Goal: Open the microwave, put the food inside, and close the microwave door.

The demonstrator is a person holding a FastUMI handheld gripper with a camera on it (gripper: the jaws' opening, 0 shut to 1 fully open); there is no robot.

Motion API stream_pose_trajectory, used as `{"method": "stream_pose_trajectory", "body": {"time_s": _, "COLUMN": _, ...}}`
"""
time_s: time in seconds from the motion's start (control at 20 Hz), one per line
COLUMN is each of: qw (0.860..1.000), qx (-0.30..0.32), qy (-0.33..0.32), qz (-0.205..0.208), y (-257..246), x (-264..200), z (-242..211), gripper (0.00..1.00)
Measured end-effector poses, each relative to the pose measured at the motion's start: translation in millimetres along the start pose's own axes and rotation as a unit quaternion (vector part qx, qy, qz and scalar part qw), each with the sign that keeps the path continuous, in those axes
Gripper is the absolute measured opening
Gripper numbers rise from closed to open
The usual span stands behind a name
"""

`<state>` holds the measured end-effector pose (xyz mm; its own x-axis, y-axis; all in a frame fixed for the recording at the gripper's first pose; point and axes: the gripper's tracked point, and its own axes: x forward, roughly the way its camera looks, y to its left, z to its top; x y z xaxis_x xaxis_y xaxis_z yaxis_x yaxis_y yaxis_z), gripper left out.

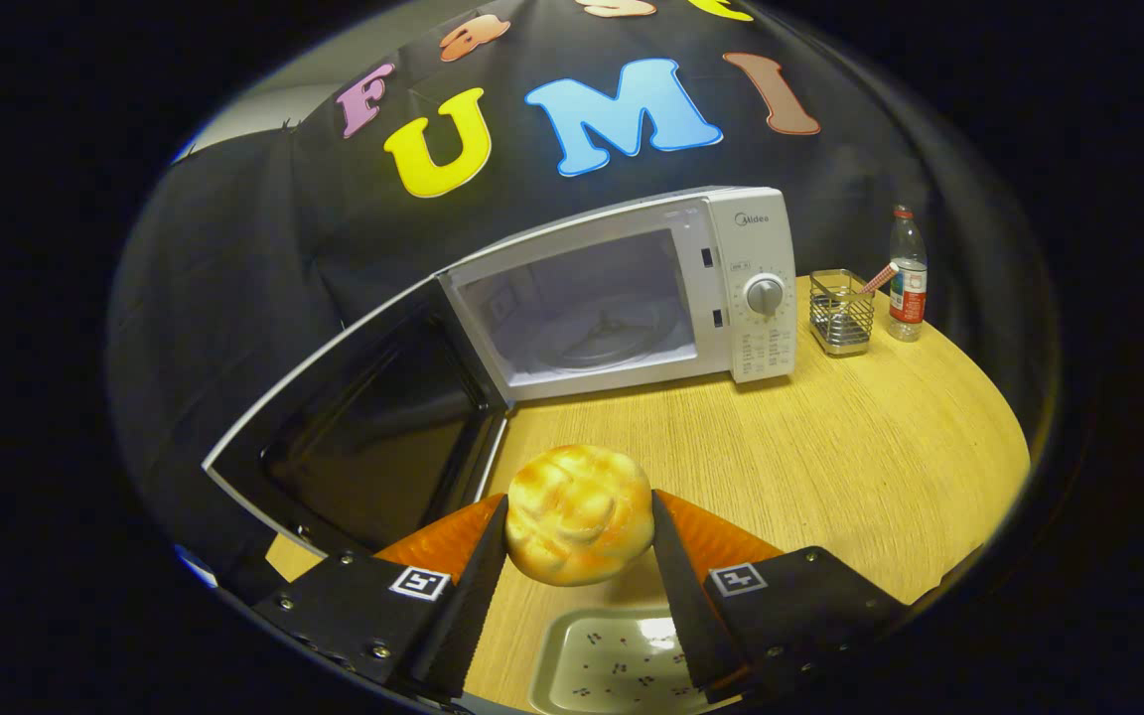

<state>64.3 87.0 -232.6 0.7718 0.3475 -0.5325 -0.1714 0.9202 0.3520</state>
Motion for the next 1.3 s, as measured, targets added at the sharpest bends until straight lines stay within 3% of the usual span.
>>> {"method": "stream_pose_trajectory", "body": {"time_s": 0.55, "qw": 0.996, "qx": 0.02, "qy": -0.078, "qz": 0.039, "y": 18, "x": 66, "z": 74, "gripper": 0.8}}
{"method": "stream_pose_trajectory", "body": {"time_s": 1.3, "qw": 0.986, "qx": 0.141, "qy": -0.086, "qz": 0.036, "y": 3, "x": 178, "z": 96, "gripper": 0.8}}
